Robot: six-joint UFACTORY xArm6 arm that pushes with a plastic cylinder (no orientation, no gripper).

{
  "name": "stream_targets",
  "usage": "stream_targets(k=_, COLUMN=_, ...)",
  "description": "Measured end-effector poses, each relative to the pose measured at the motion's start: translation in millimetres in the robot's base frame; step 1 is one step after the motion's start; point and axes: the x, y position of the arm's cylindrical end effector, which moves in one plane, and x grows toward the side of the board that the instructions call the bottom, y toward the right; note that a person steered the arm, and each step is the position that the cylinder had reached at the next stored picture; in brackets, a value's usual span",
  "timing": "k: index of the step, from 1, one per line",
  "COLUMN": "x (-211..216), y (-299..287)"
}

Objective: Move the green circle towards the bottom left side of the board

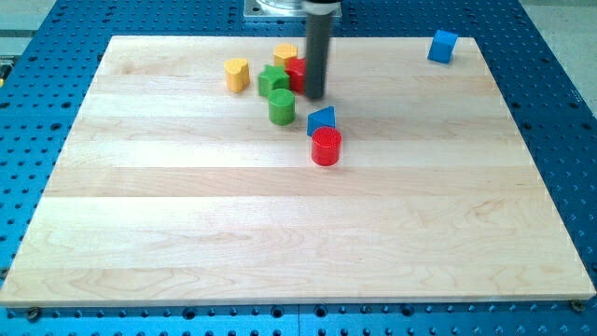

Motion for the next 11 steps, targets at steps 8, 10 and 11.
stream_targets(k=8, x=32, y=4)
stream_targets(k=10, x=158, y=-165)
stream_targets(k=11, x=144, y=-124)
